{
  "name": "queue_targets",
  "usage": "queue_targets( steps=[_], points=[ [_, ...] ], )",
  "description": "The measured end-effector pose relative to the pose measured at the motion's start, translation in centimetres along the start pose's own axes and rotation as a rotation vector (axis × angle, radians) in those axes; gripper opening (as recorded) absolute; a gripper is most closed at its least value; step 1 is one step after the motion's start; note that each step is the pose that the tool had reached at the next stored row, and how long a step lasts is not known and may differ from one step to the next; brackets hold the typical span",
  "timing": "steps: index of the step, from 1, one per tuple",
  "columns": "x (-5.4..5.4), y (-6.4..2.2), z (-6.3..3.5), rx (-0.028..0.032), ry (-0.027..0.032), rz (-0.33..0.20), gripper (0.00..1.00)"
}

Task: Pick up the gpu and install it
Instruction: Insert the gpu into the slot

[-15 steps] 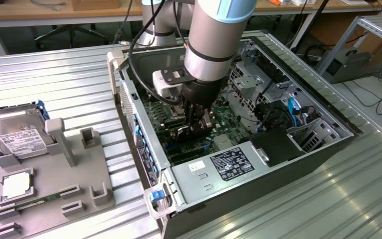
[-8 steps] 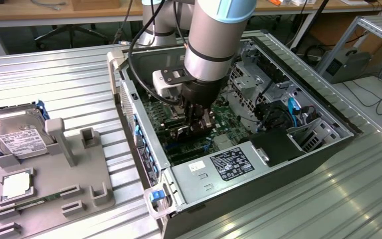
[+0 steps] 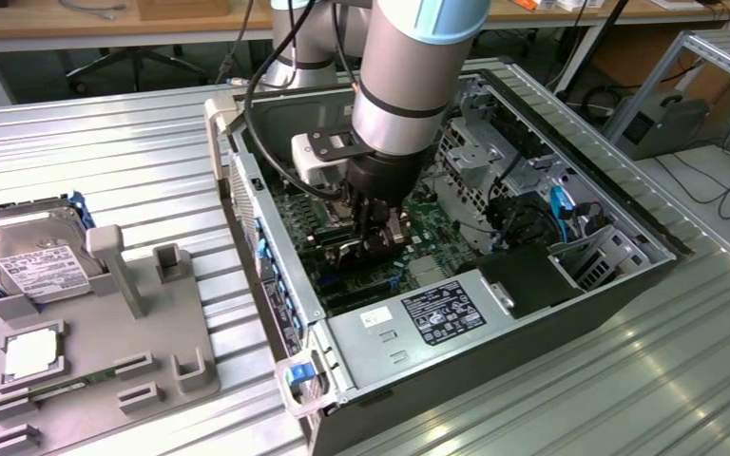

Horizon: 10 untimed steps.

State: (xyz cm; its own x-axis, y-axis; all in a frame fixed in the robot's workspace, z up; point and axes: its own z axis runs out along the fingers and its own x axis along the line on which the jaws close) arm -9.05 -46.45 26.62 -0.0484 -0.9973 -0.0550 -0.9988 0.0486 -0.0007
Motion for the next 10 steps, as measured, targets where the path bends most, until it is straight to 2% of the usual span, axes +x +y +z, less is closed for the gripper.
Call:
queue_targets(
  steps=[10],
  points=[
    [0.01,0.11,0.07,0.0000,0.0001,0.000,0.27]
  ],
)
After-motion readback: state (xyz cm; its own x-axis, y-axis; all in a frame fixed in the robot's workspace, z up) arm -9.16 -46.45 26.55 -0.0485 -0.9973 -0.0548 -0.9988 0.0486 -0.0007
